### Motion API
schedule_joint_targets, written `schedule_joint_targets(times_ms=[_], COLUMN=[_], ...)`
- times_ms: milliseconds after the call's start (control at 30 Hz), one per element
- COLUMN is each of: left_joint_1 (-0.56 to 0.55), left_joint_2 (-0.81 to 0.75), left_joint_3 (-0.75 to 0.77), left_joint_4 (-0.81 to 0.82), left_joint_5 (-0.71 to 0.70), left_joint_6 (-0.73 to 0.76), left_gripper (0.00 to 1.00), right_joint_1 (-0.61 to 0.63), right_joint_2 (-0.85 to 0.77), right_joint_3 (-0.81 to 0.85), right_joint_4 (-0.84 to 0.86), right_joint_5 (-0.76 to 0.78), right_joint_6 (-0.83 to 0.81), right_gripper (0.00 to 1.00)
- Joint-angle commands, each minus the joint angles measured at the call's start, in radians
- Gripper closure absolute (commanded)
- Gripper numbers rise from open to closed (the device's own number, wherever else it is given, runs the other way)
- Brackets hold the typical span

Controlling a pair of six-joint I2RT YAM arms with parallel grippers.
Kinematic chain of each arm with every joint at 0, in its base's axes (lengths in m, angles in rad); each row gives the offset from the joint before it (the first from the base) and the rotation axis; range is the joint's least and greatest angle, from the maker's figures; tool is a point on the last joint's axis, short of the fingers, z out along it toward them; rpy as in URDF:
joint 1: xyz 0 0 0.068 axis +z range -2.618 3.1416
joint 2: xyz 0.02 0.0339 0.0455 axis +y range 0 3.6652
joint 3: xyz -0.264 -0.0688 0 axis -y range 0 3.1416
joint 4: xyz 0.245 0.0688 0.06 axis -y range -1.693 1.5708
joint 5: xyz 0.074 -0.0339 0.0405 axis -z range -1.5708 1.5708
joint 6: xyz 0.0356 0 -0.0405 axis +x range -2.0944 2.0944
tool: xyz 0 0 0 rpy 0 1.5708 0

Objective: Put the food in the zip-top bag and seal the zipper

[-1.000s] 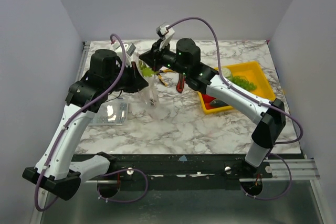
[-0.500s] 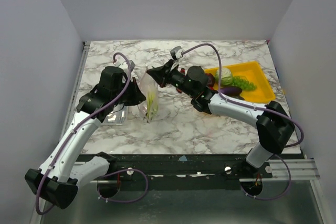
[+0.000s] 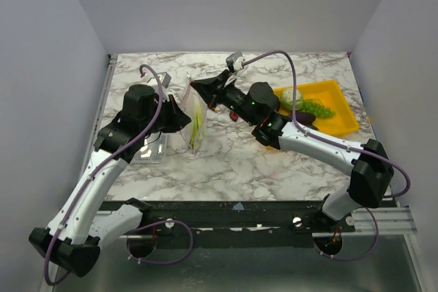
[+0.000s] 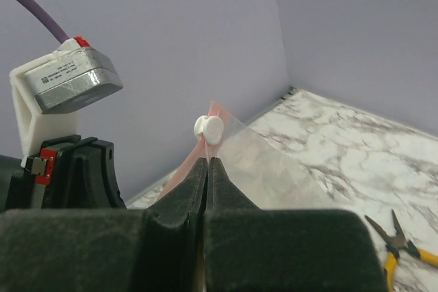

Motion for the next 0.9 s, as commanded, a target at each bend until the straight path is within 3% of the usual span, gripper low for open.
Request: schedule_joint_targets(times_ms=[0, 100, 167, 233, 367, 500, 700, 867], left_joint_1=[0.012, 0.012, 0.013, 0.015, 0.018, 0.018, 0.018, 0.018], left_joint_2=[0.025, -0.045, -0.027, 0.021, 0.068, 0.053, 0.069, 0.082], left_joint_3=[0.104, 0.088, 0.099, 0.126, 0.184, 0.201, 0.157, 0.103], left_joint_4=[-0.078, 0.005, -0.007, -0.048, -0.078, -0.045, 0.023, 0.055], left_joint_5=[0.015, 0.021, 0.006, -0.018, -0.066, -0.133, -0.084, -0.035], left_joint_6=[0.039, 0.030, 0.041, 0.062, 0.095, 0.119, 0.144, 0.188], left_gripper=[1.00, 1.00, 1.00, 1.00, 1.00, 1.00, 1.00, 1.00], right_joint_1=[0.004, 0.020, 0.020, 0.020, 0.020, 0.021, 0.021, 0.021], right_joint_2=[-0.005, 0.037, 0.109, 0.174, 0.239, 0.221, 0.190, 0.141], right_joint_3=[0.064, 0.266, 0.429, 0.528, 0.589, 0.558, 0.496, 0.461], right_joint_4=[-0.113, -0.384, -0.698, -0.866, -0.956, -0.870, -0.850, -0.909], right_joint_5=[0.084, 0.165, 0.252, 0.290, 0.289, 0.221, 0.256, 0.319], right_joint_6=[-0.021, -0.007, 0.047, 0.076, 0.102, 0.108, 0.123, 0.161], right_gripper=[0.99, 0.99, 0.99, 0.99, 0.99, 0.98, 0.74, 0.39])
